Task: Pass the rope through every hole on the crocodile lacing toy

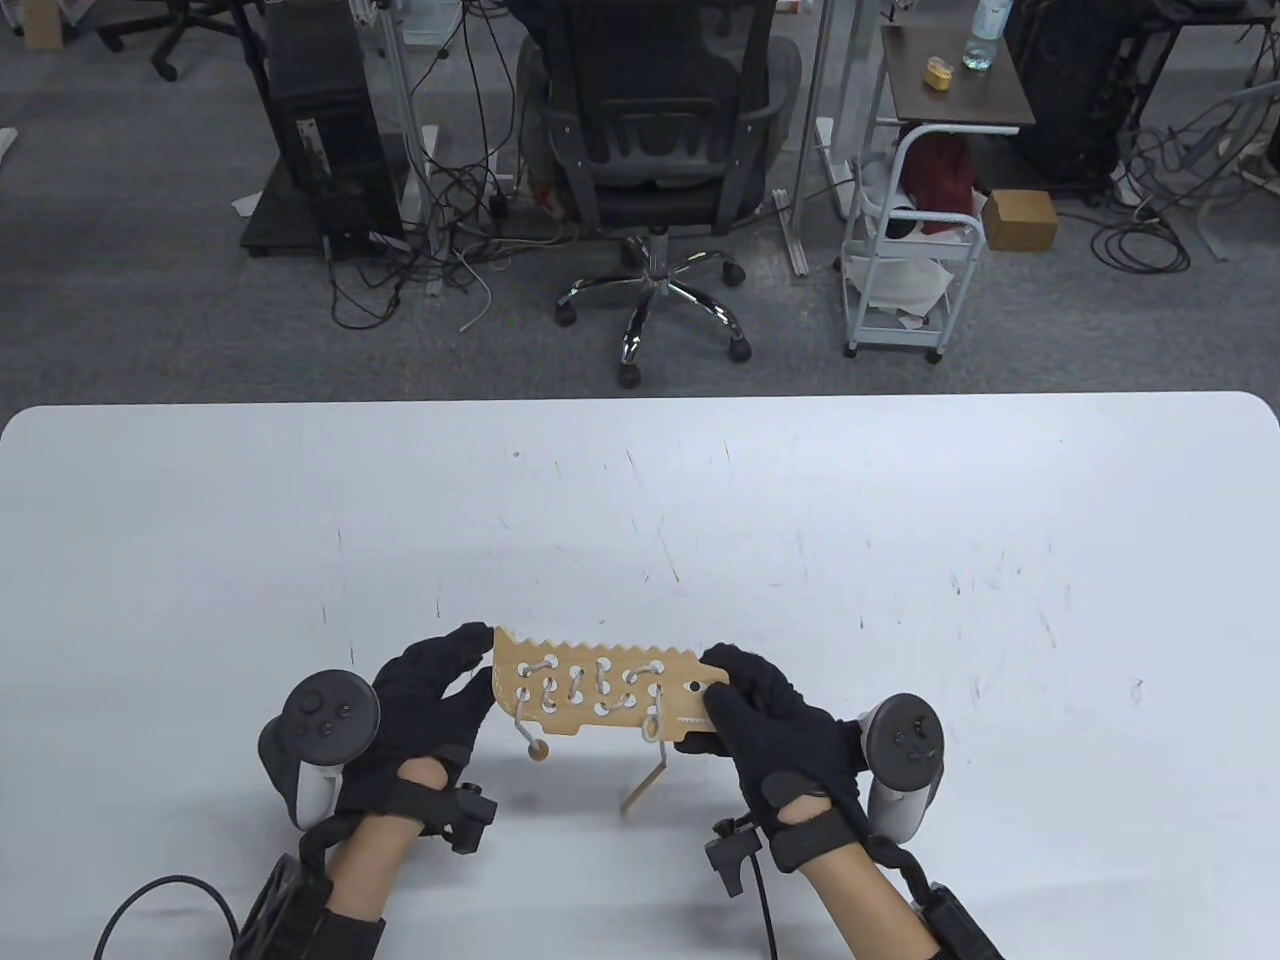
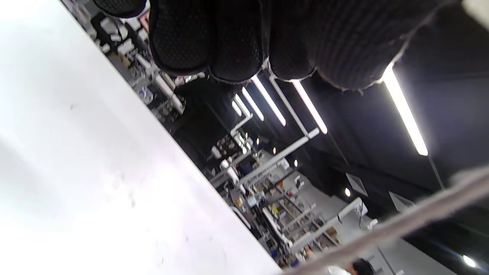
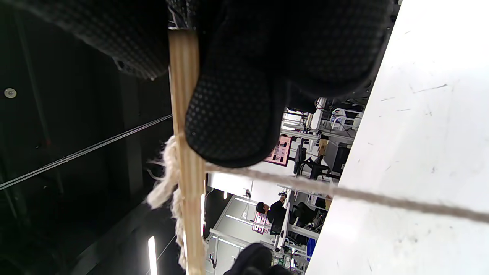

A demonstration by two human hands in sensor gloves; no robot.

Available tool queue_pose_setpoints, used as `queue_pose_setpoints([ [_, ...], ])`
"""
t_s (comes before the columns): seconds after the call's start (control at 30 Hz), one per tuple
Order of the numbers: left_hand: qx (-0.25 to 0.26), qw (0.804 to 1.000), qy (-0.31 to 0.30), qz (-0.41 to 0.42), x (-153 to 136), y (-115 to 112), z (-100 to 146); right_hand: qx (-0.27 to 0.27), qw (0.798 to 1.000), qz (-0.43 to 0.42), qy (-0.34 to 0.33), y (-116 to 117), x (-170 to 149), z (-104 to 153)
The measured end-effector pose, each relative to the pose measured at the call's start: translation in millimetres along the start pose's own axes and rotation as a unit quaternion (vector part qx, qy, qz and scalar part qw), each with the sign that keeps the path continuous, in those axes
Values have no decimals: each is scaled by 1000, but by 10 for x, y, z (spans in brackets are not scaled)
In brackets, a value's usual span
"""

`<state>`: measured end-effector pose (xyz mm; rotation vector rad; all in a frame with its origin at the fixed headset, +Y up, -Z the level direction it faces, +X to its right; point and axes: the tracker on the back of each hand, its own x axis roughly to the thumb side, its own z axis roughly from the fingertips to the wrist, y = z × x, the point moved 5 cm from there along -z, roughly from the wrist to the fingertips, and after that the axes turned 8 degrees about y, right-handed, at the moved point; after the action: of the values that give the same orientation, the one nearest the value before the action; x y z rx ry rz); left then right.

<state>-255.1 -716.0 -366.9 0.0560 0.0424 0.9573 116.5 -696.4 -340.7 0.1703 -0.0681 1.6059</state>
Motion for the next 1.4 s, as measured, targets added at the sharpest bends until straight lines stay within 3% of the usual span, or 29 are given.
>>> queue_pose_setpoints([
  [0.27,-137,990,-7,18,11,-450,-26,35,999,-26,-8,116,35,31],
  [0.5,-270,962,-44,4,162,-894,113,55,997,-46,-4,201,39,62],
  [0.73,-345,936,-69,-15,277,-1223,293,74,995,-66,4,272,37,85],
  [1.07,-351,931,-86,-51,336,-1386,360,84,992,-90,12,311,49,102],
  [1.4,-256,961,-86,-59,278,-1074,203,70,993,-95,13,219,51,76],
])
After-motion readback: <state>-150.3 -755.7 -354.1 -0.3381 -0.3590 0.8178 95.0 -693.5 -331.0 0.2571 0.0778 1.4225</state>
